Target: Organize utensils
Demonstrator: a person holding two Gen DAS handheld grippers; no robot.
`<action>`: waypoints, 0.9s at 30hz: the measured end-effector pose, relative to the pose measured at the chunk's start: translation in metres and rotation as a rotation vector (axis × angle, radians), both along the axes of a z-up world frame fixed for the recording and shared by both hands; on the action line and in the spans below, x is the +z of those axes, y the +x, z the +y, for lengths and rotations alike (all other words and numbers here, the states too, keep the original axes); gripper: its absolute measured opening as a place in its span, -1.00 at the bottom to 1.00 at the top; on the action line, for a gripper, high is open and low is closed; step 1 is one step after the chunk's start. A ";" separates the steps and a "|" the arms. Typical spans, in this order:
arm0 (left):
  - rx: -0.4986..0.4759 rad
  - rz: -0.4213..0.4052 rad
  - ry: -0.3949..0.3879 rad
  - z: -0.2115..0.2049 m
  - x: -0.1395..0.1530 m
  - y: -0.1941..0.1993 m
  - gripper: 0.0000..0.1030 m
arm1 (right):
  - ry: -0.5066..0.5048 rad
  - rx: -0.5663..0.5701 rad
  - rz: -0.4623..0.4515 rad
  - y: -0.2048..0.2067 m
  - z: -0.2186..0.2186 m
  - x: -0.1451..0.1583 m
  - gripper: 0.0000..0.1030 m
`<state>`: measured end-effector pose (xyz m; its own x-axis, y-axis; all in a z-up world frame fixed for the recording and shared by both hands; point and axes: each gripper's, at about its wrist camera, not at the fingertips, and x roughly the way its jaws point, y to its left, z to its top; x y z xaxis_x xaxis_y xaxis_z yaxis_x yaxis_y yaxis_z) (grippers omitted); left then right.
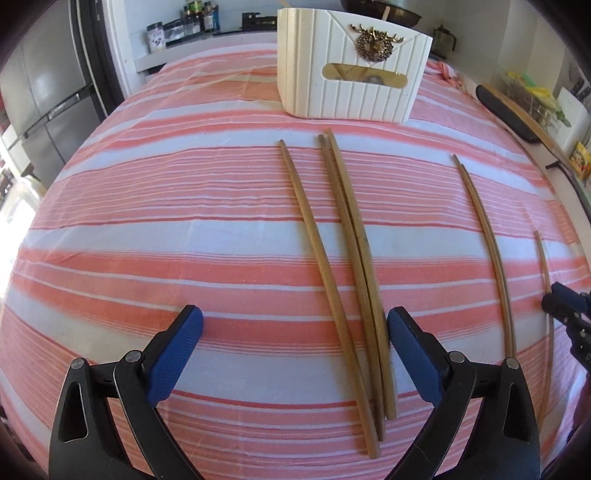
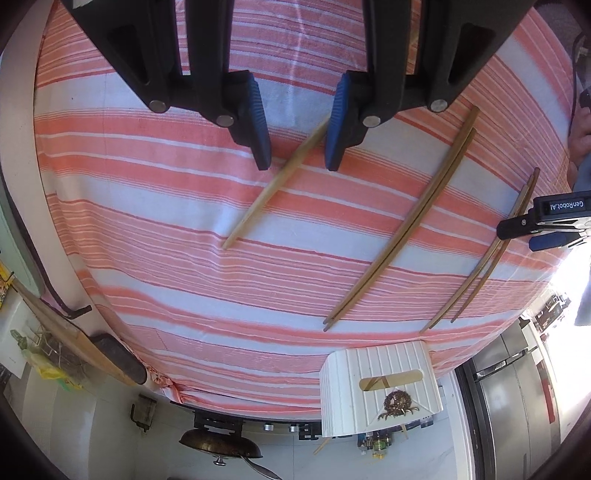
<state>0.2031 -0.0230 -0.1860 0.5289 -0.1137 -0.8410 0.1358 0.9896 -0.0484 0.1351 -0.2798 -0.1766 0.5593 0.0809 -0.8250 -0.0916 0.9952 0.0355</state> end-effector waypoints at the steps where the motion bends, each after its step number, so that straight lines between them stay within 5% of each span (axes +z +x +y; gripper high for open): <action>1: -0.002 0.000 0.000 0.000 0.000 0.000 0.94 | 0.023 -0.009 0.007 0.000 -0.003 0.001 -0.40; 4: -0.008 0.000 0.009 -0.003 0.001 0.001 0.93 | 0.094 -0.030 0.034 -0.001 -0.008 0.002 -0.39; 8: 0.036 0.004 -0.087 0.013 0.005 0.004 0.93 | 0.094 -0.002 0.058 -0.013 0.006 0.002 -0.14; 14: 0.134 -0.003 -0.056 0.019 0.005 0.024 0.84 | -0.034 0.027 0.030 -0.024 0.027 -0.001 -0.14; 16: 0.124 -0.008 0.012 0.012 0.004 0.025 0.52 | -0.045 0.025 0.029 -0.025 0.027 0.001 -0.32; 17: 0.102 -0.018 0.035 0.009 0.004 0.022 0.41 | -0.051 0.026 0.029 -0.026 0.026 0.002 -0.63; 22: 0.000 -0.041 0.060 0.007 0.006 0.007 -0.71 | -0.093 0.056 0.052 -0.033 0.010 0.004 -0.73; 27: -0.036 -0.006 0.046 0.032 0.009 -0.001 -0.82 | -0.152 0.021 0.090 -0.036 -0.027 0.002 -0.79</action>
<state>0.2018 0.0088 -0.1772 0.5299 -0.0934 -0.8429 0.1710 0.9853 -0.0017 0.0993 -0.3071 -0.1744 0.4825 -0.0383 -0.8751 -0.1152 0.9876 -0.1067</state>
